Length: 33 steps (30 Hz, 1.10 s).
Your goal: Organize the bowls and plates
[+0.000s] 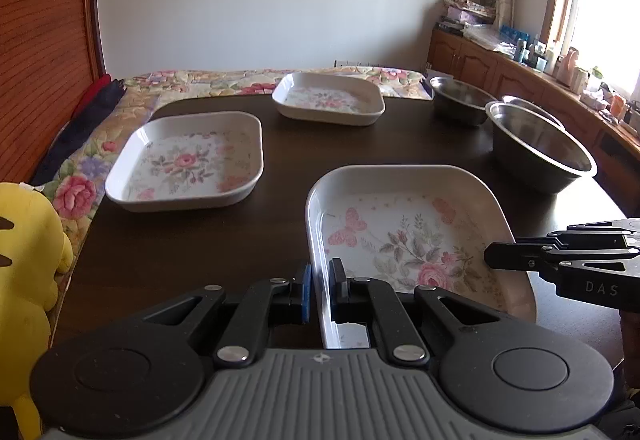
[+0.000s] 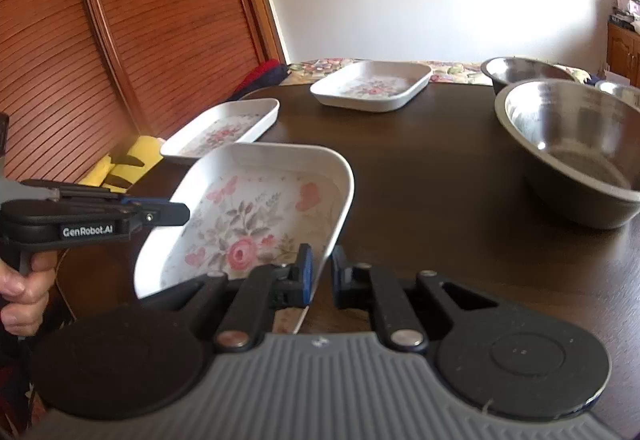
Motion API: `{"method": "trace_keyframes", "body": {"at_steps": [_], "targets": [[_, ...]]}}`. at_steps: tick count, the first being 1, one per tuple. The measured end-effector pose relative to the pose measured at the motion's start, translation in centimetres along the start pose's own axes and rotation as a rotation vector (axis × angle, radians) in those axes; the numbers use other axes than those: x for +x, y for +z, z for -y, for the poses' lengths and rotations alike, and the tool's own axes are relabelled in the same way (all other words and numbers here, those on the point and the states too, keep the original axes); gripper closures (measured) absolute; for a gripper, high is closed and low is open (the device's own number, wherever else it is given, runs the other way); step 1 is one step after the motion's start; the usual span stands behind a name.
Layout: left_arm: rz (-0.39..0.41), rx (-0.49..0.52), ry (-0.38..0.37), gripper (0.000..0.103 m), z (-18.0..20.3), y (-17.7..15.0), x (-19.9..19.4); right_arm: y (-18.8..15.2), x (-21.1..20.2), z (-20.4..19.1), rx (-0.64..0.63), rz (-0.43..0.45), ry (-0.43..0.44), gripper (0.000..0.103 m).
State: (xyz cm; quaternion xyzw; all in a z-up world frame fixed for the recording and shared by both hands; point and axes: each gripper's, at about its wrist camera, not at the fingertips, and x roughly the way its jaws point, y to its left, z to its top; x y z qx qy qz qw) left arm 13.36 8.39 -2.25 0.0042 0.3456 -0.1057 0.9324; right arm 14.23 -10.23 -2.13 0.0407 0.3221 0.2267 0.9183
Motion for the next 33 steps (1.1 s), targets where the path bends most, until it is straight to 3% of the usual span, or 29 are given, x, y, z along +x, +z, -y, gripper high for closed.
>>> {"method": "trace_keyframes", "body": {"at_steps": [24,25,27,29,31,33], "targets": [[-0.008,-0.016,0.003,0.093,-0.4,-0.1,0.8,-0.4,0.3,-0.3,0.006,-0.009,-0.034,0.087],[-0.001,-0.017,0.008,0.09,-0.5,0.0,0.6,-0.4,0.1,-0.4,-0.011,0.002,-0.046,0.086],[0.014,-0.022,0.013,0.087,-0.7,0.3,0.2,-0.2,-0.4,-0.5,-0.039,0.026,-0.073,0.073],[0.028,-0.027,0.019,0.078,-0.9,0.6,-0.2,0.2,-0.7,-0.3,-0.05,0.04,-0.08,0.069],[0.049,-0.029,0.032,0.052,-1.1,0.9,-0.6,0.7,-1.1,-0.3,-0.059,0.058,-0.085,0.067],[0.074,-0.024,0.043,0.048,-1.3,1.3,-1.1,1.3,-1.4,-0.2,-0.065,0.077,-0.09,0.061]]}}
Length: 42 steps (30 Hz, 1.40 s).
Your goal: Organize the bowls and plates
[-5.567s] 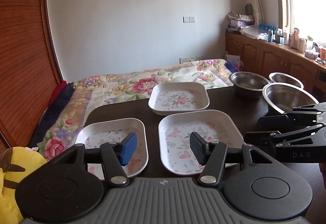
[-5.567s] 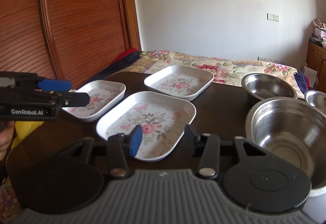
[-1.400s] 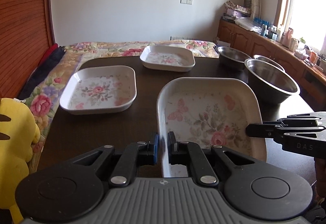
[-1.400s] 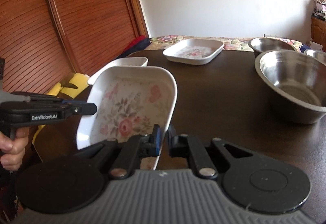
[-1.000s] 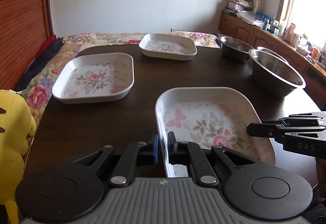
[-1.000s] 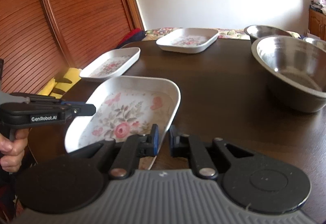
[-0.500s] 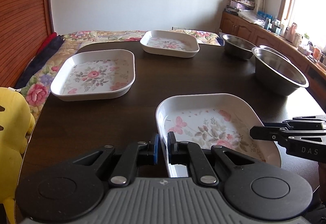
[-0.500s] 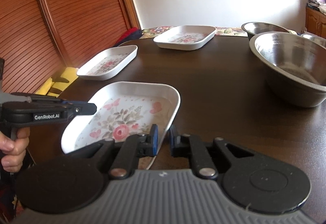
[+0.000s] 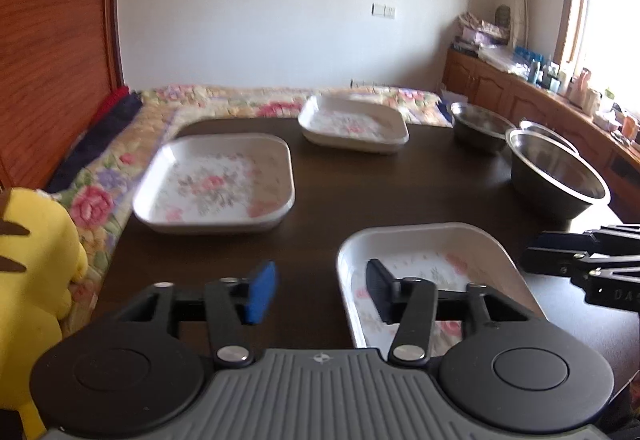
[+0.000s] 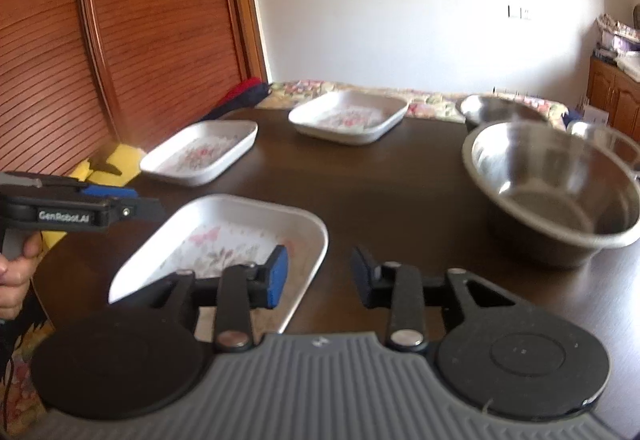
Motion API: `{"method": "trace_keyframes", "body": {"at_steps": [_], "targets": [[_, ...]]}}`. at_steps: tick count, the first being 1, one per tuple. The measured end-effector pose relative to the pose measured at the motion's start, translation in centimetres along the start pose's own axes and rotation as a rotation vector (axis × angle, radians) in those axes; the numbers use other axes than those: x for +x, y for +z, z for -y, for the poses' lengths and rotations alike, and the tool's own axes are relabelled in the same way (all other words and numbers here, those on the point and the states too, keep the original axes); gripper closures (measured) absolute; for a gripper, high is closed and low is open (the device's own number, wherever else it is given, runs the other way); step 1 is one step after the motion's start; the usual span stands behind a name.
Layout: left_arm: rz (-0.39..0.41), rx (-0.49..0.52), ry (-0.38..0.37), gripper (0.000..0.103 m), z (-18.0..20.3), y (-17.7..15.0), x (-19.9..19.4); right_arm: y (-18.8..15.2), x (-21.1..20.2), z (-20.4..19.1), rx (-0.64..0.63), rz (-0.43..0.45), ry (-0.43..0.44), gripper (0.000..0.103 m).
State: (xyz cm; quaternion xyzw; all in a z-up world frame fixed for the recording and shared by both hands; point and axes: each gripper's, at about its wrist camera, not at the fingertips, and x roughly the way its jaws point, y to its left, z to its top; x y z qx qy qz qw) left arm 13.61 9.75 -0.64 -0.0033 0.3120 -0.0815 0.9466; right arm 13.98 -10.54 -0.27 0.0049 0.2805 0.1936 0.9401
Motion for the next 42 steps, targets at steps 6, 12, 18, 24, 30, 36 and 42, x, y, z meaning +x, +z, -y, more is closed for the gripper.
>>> {"method": "trace_keyframes", "body": {"at_steps": [6,12,18,24,30,36,42], "targets": [[0.062,0.006,0.034,0.025,-0.9,1.3,-0.9,2.2,-0.1,-0.3,-0.039,0.06,-0.009,0.045],[0.115,0.035,0.077,0.009,-2.1,2.7,-1.6,4.0,0.6,-1.4,-0.074,0.091,0.014,0.023],[0.151,0.044,0.089,0.0,-3.7,4.1,-1.8,5.2,1.3,-2.6,-0.103,0.115,0.041,0.004],[0.172,0.051,0.105,0.0,-5.3,5.5,-1.2,6.3,2.5,-3.7,-0.117,0.128,0.053,0.0],[0.156,0.058,0.103,0.0,-7.5,6.6,0.3,7.5,4.8,-4.7,-0.122,0.096,0.077,0.0],[0.112,0.057,0.086,0.009,-10.1,7.2,2.5,8.4,7.0,-5.9,-0.118,0.06,0.096,0.0],[0.065,0.043,0.06,0.024,-11.9,7.3,4.7,9.1,9.2,-7.0,-0.126,0.015,0.122,0.002]]}}
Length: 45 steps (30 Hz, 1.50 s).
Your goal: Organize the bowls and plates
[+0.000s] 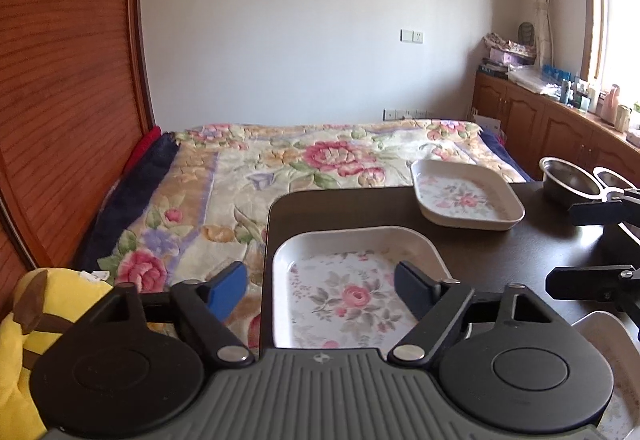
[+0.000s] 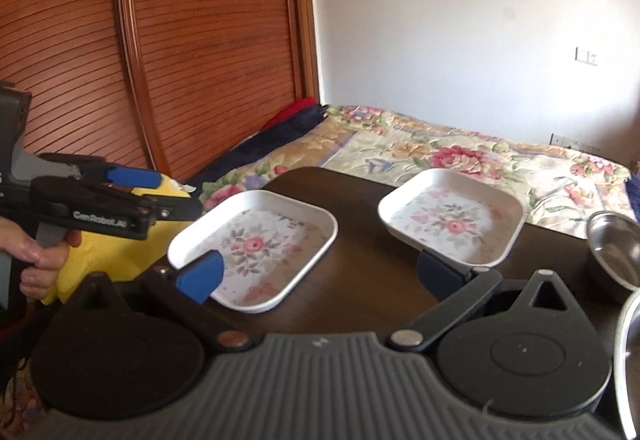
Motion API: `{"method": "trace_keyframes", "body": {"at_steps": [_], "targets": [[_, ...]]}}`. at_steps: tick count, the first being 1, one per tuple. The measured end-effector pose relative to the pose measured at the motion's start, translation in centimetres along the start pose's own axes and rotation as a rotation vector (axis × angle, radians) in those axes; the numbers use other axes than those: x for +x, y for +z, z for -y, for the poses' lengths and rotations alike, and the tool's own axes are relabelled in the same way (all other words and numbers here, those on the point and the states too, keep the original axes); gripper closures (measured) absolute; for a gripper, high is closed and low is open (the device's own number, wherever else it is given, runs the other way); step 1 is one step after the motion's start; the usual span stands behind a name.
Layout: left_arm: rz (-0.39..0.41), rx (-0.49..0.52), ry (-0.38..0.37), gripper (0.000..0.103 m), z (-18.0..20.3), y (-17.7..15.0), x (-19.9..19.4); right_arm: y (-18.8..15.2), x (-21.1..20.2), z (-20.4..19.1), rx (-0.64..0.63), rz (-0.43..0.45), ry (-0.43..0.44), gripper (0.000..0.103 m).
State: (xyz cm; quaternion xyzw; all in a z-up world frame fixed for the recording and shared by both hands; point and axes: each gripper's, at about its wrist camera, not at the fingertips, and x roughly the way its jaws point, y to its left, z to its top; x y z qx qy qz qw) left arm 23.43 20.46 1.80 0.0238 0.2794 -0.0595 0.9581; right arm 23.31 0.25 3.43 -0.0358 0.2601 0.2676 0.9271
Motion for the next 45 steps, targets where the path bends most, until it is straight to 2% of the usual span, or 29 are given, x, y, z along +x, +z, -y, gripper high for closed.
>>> {"method": "trace_keyframes", "body": {"at_steps": [1,2,3,5,8,15,17,23,27,34,38,45], "targets": [[-0.007,0.0,-0.004,0.028,-0.3,0.0,0.4,0.1,0.4,-0.1,0.003,-0.009,0.007,0.005],[-0.015,-0.001,-0.009,0.029,-0.5,0.0,0.8,0.2,0.9,-0.2,0.004,-0.021,0.012,0.014],[-0.021,-0.003,-0.012,0.031,-0.7,0.0,1.2,0.3,1.4,-0.3,0.005,-0.034,0.013,0.019],[-0.034,-0.008,-0.02,0.035,-1.1,-0.1,1.8,0.4,2.4,-0.3,0.011,-0.056,0.021,0.021],[-0.053,-0.02,-0.03,0.041,-1.8,-0.2,2.8,0.4,3.8,-0.2,0.023,-0.093,0.017,0.037],[-0.092,-0.038,-0.041,0.056,-2.9,-0.7,4.4,0.5,6.6,0.4,0.069,-0.161,0.025,0.055],[-0.099,-0.042,-0.042,0.056,-3.1,-0.9,4.7,0.4,7.1,0.5,0.075,-0.178,0.029,0.058],[-0.113,-0.054,-0.044,0.063,-3.7,-1.1,5.3,0.3,8.2,0.4,0.084,-0.211,0.044,0.066],[-0.124,-0.057,-0.045,0.07,-3.7,-1.2,5.5,0.3,8.6,0.4,0.08,-0.225,0.051,0.075],[-0.14,-0.069,-0.049,0.082,-3.9,-1.5,5.9,0.3,9.2,0.6,0.093,-0.239,0.062,0.077],[-0.144,-0.085,-0.044,0.082,-4.1,-1.8,6.0,0.3,9.2,0.5,0.093,-0.245,0.073,0.083],[-0.147,-0.088,-0.046,0.086,-4.2,-1.8,6.0,0.2,9.4,0.6,0.109,-0.249,0.089,0.083]]}}
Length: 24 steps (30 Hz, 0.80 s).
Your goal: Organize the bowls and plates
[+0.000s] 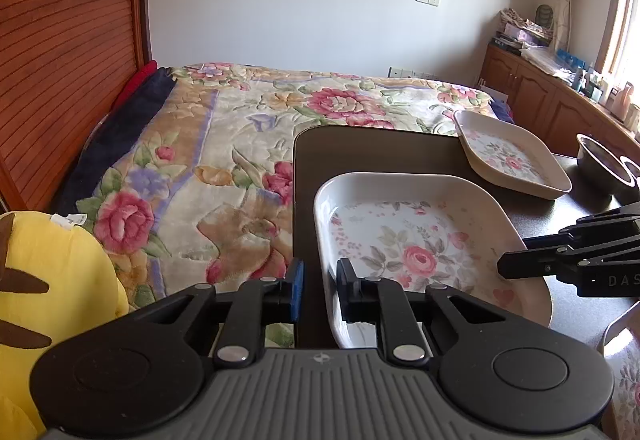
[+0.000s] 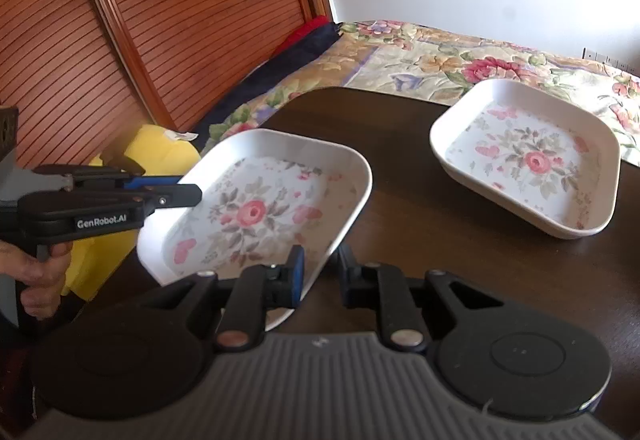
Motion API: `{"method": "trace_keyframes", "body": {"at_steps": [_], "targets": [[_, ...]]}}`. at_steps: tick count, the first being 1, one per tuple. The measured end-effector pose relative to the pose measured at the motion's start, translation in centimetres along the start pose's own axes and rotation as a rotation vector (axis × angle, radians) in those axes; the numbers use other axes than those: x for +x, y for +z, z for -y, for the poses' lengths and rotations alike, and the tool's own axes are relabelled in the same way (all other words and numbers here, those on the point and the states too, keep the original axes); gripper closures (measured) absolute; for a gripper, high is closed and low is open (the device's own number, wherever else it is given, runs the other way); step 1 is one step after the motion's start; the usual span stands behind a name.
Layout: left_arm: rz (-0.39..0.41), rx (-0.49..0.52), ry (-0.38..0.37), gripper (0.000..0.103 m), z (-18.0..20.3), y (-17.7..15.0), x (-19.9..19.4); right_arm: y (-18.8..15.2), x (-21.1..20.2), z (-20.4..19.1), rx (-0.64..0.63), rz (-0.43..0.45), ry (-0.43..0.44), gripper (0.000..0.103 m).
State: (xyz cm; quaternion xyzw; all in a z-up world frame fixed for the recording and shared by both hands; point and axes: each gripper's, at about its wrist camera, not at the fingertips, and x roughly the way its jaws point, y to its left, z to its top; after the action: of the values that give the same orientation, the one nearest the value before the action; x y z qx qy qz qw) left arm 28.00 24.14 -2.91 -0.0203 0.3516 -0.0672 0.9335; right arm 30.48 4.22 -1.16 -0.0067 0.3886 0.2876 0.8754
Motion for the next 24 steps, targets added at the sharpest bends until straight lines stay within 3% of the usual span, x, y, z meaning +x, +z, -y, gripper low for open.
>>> {"method": "trace_keyframes", "body": {"at_steps": [14,24], "targets": [[-0.005,-0.048,0.002,0.092,0.4,-0.1,-0.2,0.0,-0.1,0.6,0.028,0.007,0.035,0.087],[0.05,-0.066,-0.012,0.093,2.0,0.1,-3.9,-0.1,-3.0,1.0,0.042,0.069,0.06,0.092]]}}
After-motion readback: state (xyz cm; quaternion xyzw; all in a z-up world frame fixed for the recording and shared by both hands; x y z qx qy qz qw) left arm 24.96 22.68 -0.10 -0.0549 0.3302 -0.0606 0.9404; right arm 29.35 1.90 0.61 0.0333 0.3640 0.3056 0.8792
